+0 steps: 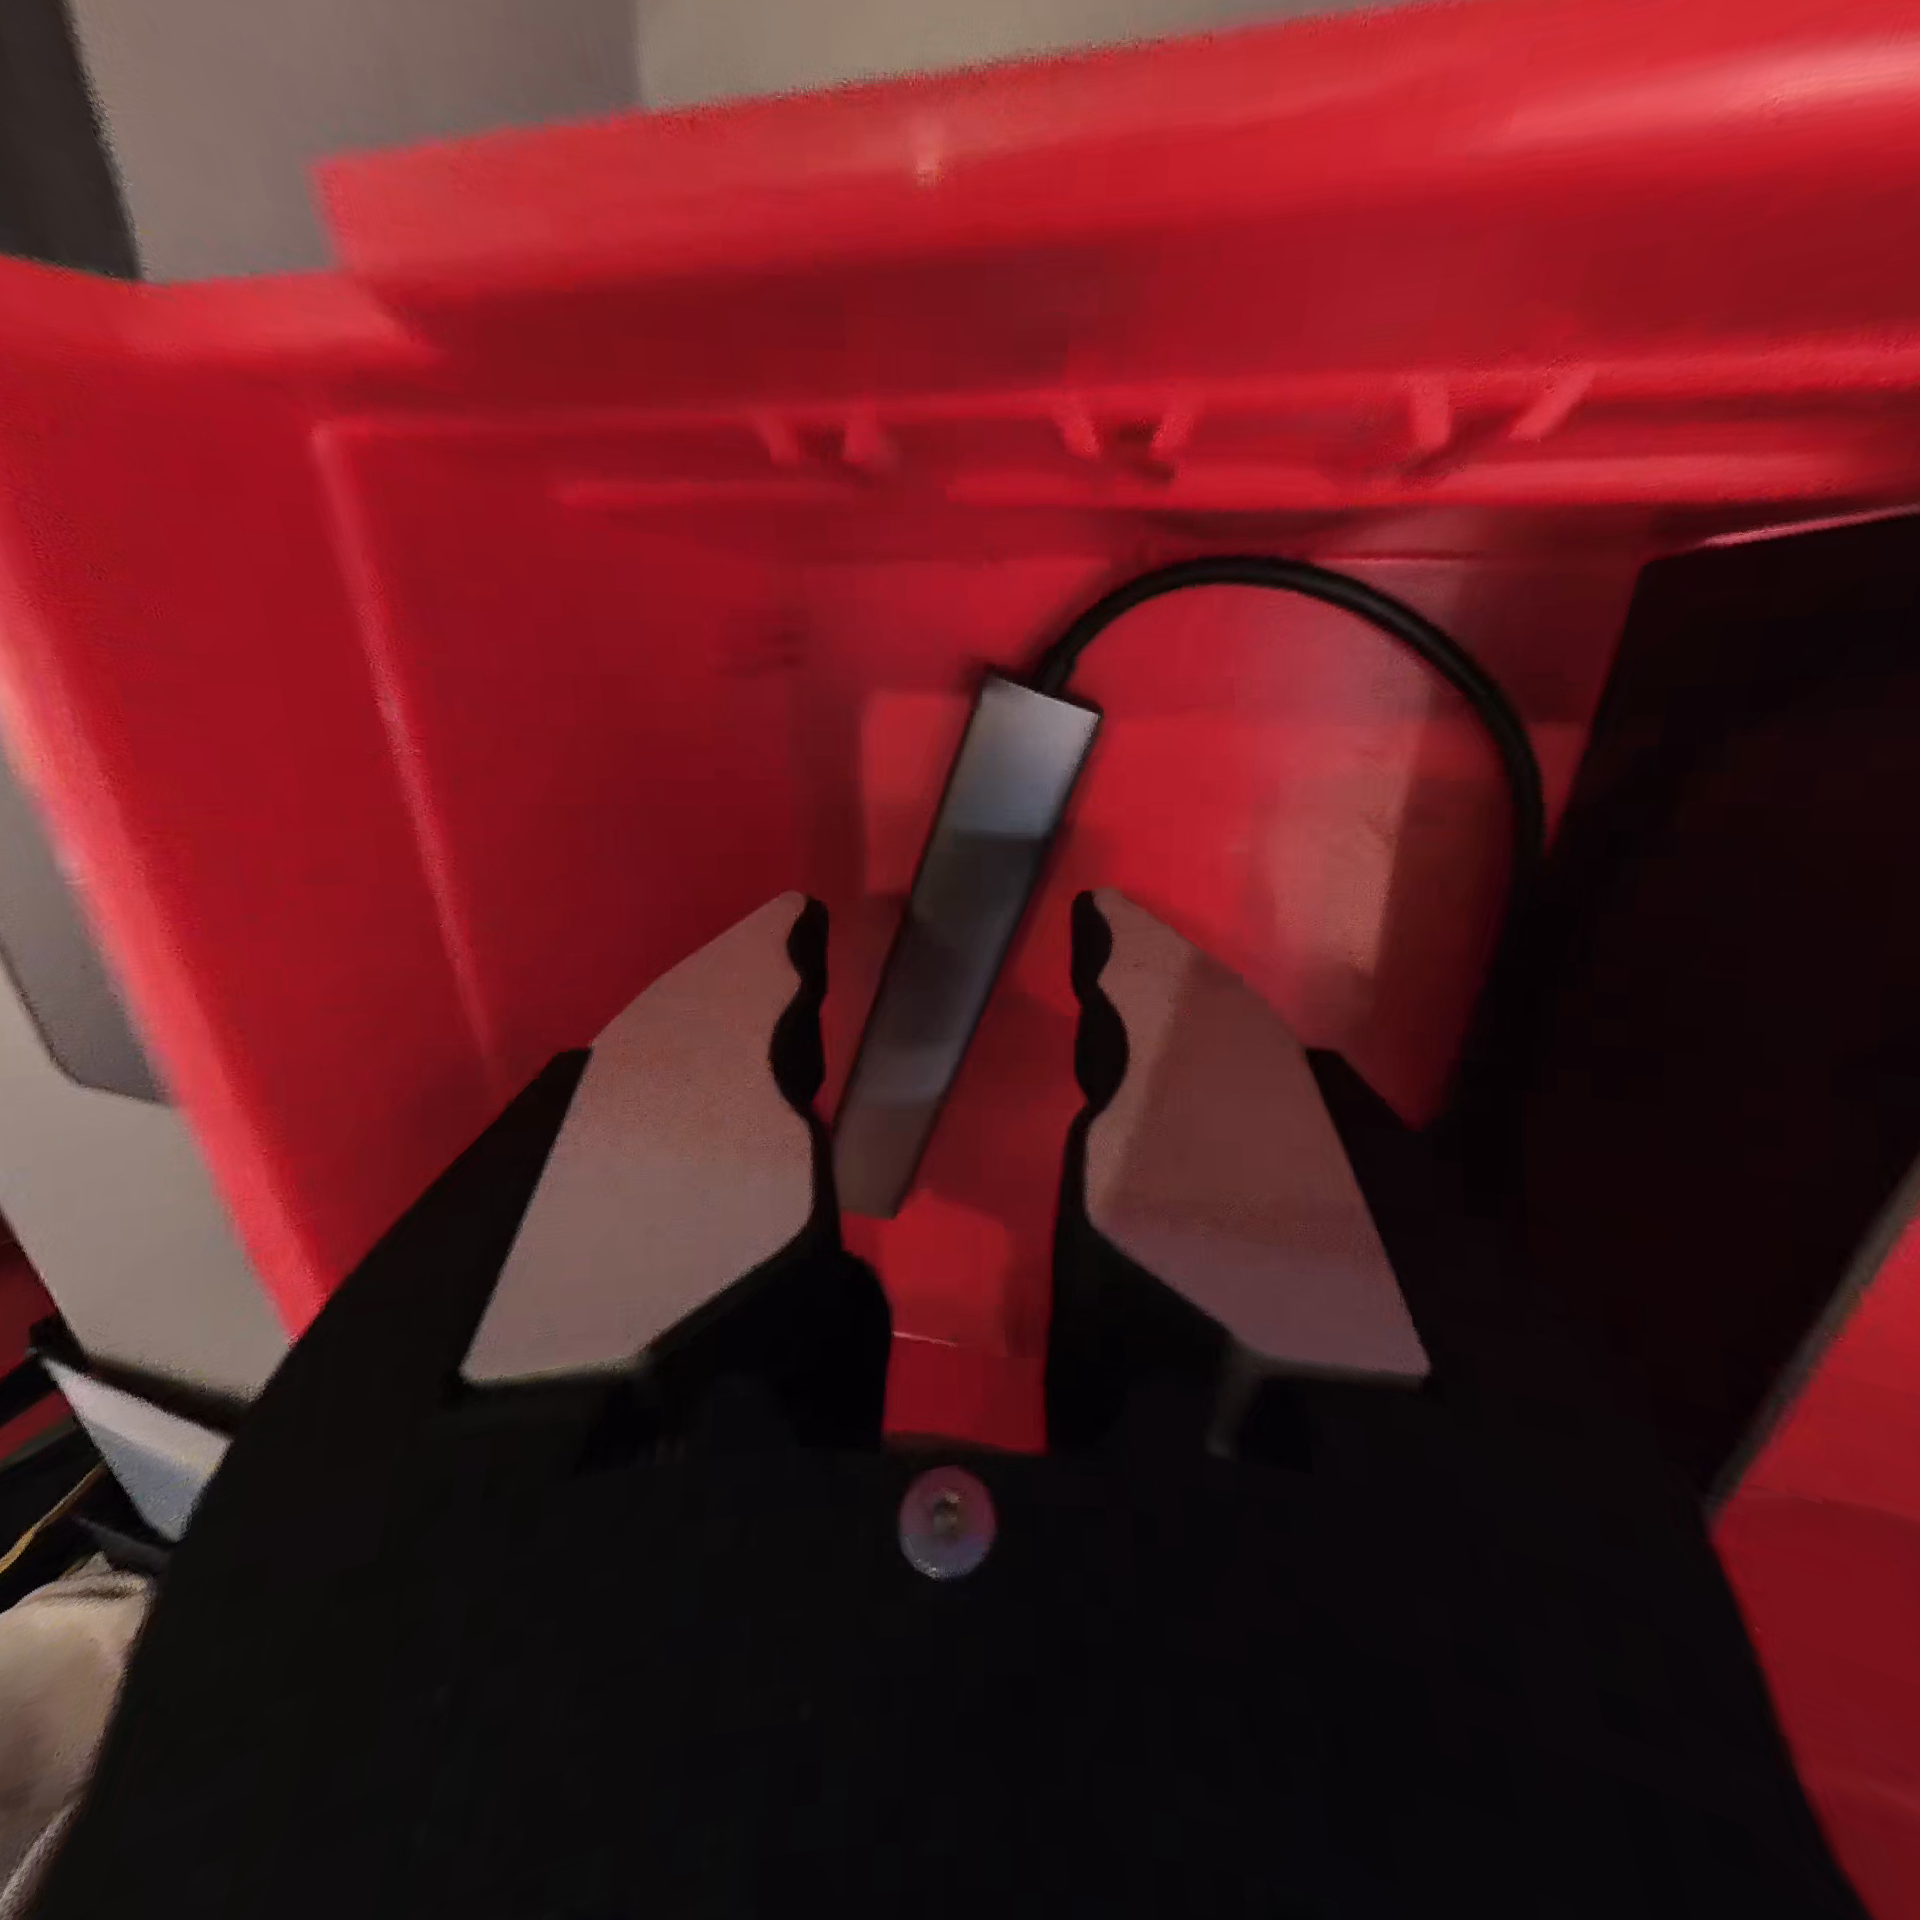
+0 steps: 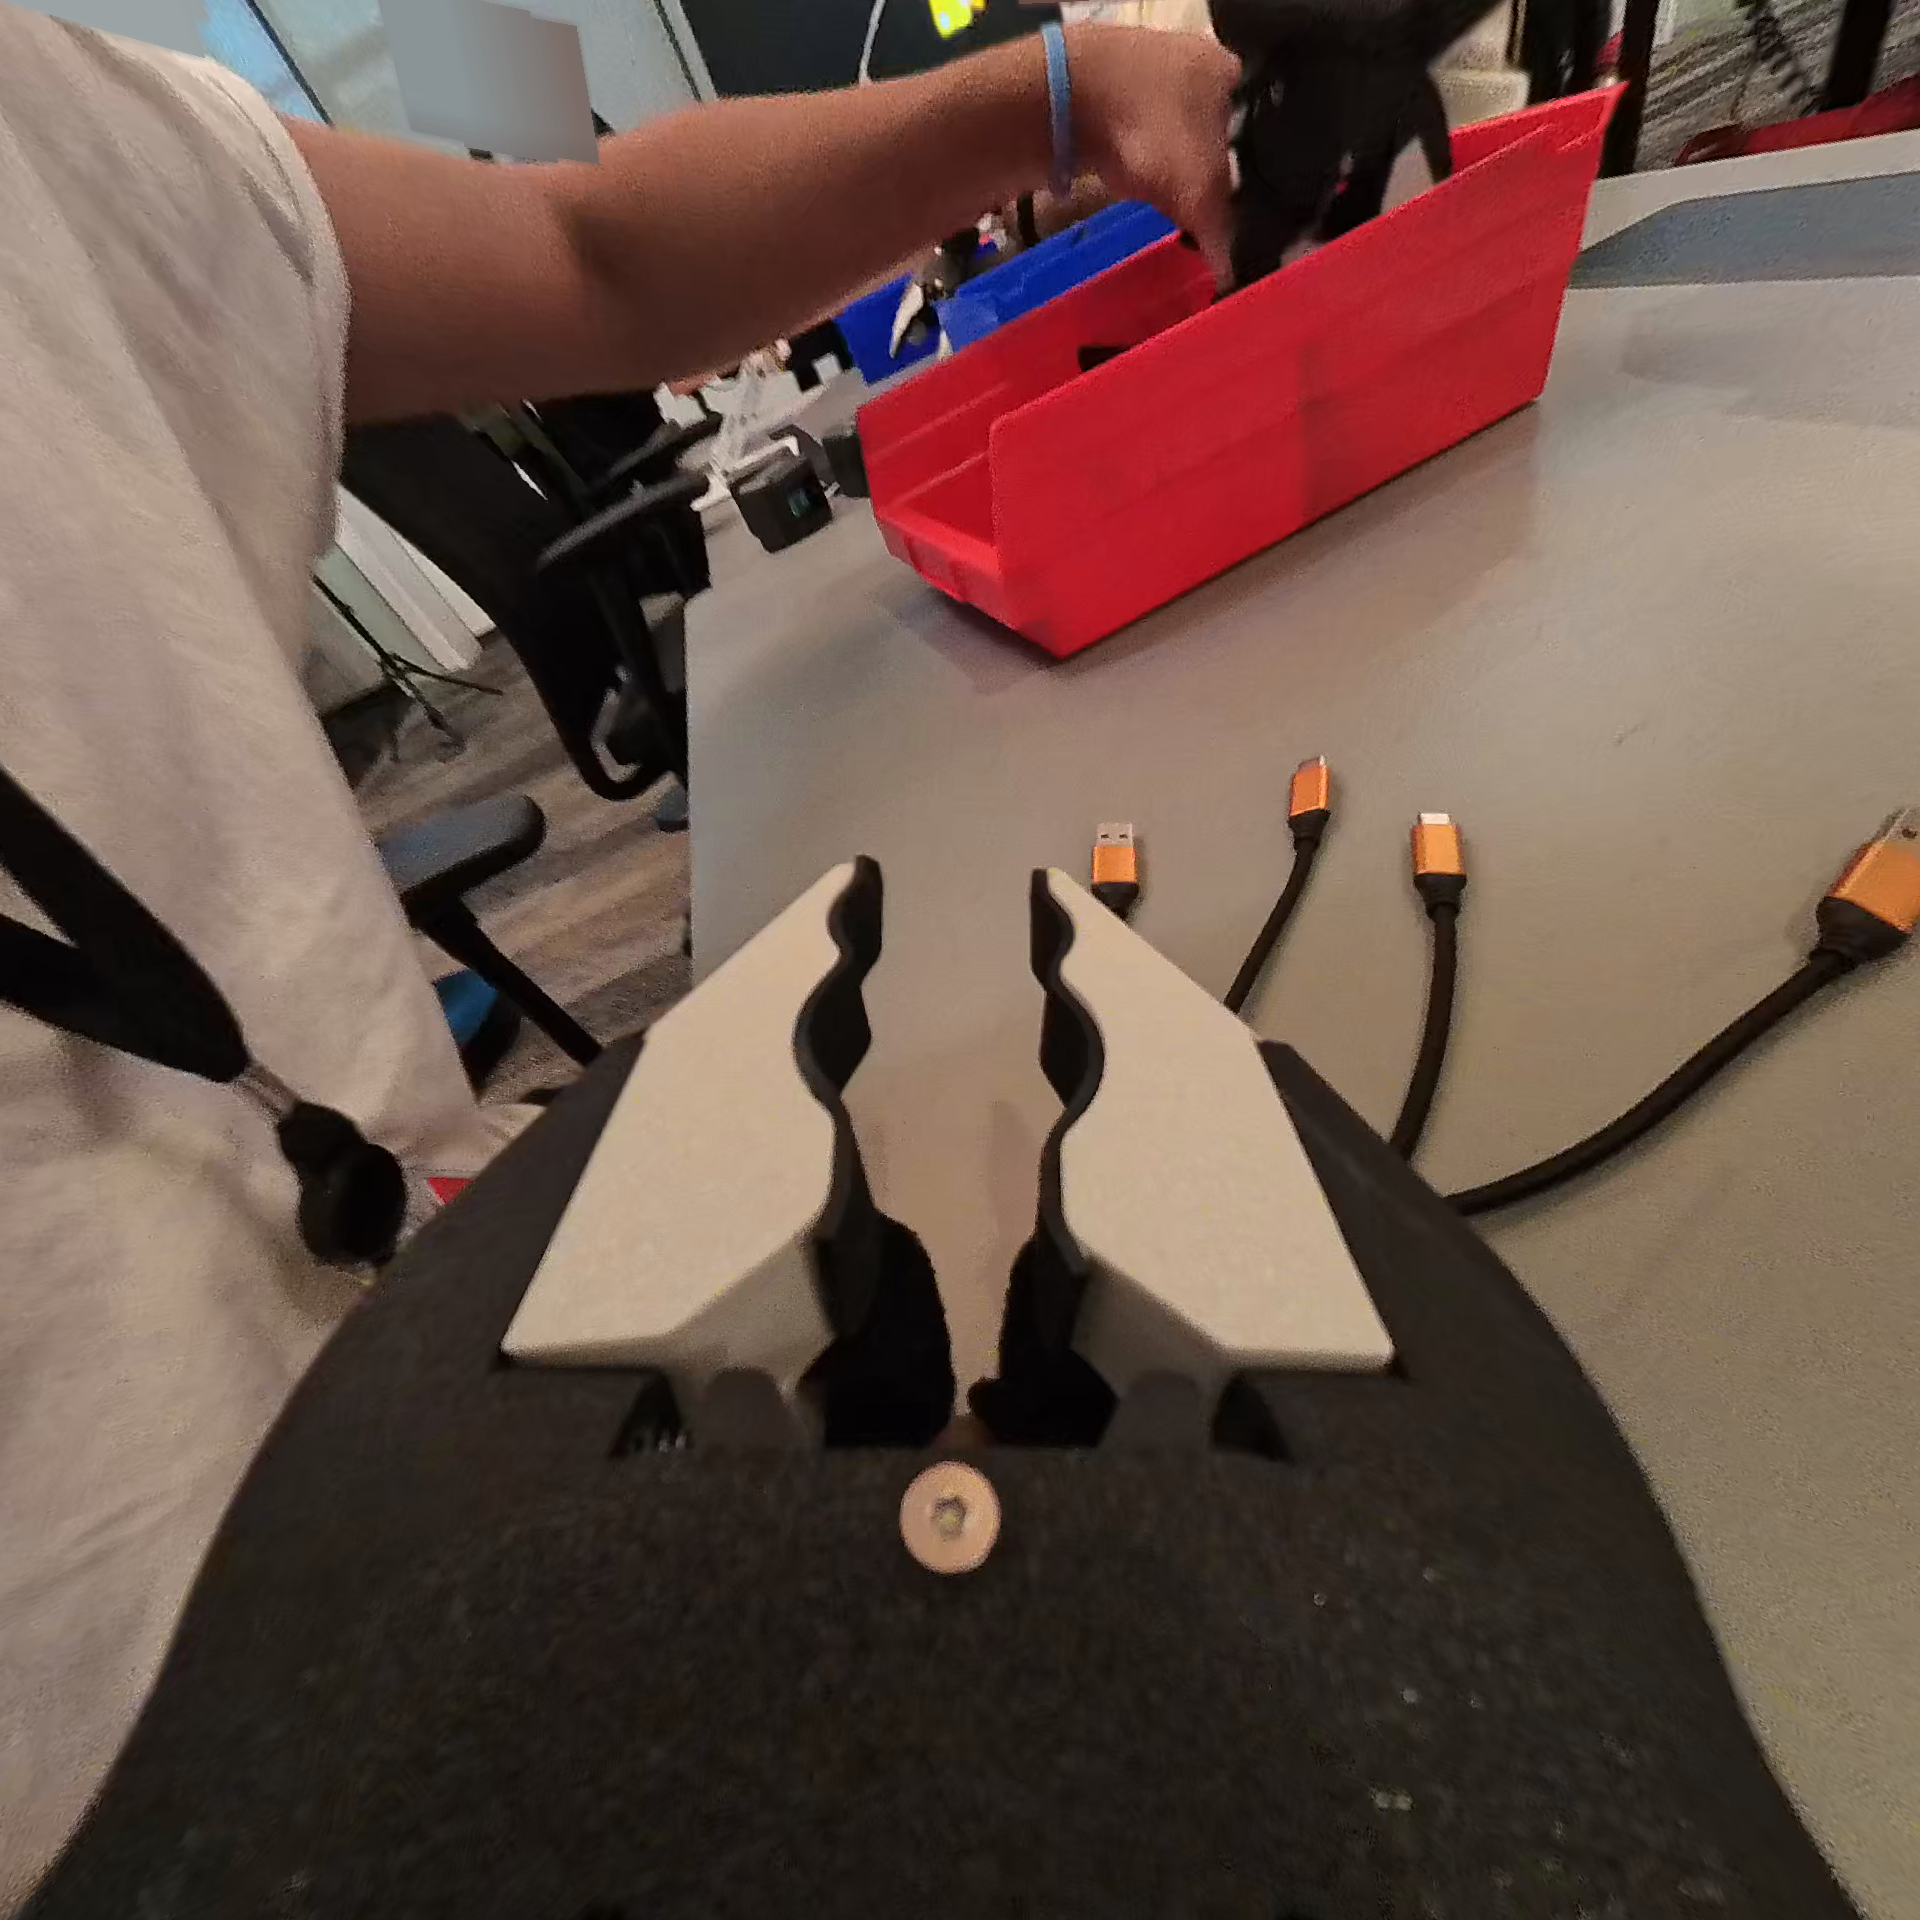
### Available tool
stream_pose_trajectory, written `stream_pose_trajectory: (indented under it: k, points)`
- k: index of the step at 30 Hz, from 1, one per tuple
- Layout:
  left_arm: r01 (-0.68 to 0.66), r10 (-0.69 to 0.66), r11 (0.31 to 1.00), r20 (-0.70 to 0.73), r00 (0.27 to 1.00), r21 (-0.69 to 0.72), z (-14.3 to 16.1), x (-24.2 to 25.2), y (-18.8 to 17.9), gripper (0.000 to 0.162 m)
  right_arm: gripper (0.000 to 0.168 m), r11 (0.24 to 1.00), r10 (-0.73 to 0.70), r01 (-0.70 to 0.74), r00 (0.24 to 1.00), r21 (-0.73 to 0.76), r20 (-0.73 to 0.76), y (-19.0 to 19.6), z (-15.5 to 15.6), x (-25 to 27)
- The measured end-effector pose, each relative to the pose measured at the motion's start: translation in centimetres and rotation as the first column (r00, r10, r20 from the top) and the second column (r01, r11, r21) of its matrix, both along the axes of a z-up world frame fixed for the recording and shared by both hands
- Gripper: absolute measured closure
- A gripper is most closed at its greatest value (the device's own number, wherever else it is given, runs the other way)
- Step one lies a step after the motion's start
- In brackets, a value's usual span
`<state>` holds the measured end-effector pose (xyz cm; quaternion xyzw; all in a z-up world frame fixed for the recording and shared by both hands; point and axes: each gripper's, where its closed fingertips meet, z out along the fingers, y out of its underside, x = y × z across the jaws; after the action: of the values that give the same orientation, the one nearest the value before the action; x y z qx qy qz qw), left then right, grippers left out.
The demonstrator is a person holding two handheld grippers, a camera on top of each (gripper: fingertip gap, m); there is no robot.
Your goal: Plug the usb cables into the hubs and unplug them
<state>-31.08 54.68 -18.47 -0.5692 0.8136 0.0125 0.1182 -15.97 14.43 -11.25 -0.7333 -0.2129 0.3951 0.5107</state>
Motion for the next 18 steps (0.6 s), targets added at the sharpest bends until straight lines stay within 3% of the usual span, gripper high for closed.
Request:
stream_pose_trajectory:
  k: [1, 2, 4, 7, 10, 13, 18]
  points:
    - [0.017, -0.017, 1.0, -0.016, 1.0, -0.018, -0.4, -0.1, -0.3, 0.117, 0.142, 1.0, 0.01, -0.01, 1.0, -0.01, -0.022, 0.0, 0.1, 0.0]
    - [0.032, -0.033, 0.998, -0.014, 0.999, -0.048, -0.6, 0.0, -0.8, 0.129, 0.141, 1.0, 0.015, -0.016, 0.999, -0.022, -0.038, 0.1, 0.1, 0.1]
    - [0.048, -0.048, 0.998, -0.02, 0.999, -0.027, -0.6, -0.1, -0.9, 0.139, 0.142, 0.999, 0.018, -0.02, 0.998, -0.03, -0.057, 0.2, 0.2, 0.2]
    - [0.083, -0.078, 0.985, -0.04, 0.996, 0.152, 0.1, -0.6, 0.1, 0.139, 0.142, 1.0, 0.01, -0.011, 0.998, -0.009, -0.058, 0.5, 0.6, 0.2]
    - [0.048, -0.082, 0.937, 0.086, 0.993, 0.346, 4.3, -0.2, 0.0, 0.14, 0.142, 1.0, 0.001, -0.001, 1.0, 0.014, 0.0, 1.0, 0.6, 0.2]
    - [-0.022, -0.128, 0.798, 0.206, 0.97, 0.602, 11.5, -0.4, -1.1, 0.14, 0.14, 0.997, -0.055, 0.049, 0.995, 0.067, 0.078, 2.2, 1.0, 0.2]
    - [-0.049, -0.294, 0.396, 0.177, 0.939, 0.917, 22.2, -0.8, -8.2, 0.14, 0.132, 0.966, -0.186, 0.157, 0.974, 0.207, 0.129, 5.2, 4.7, -0.3]
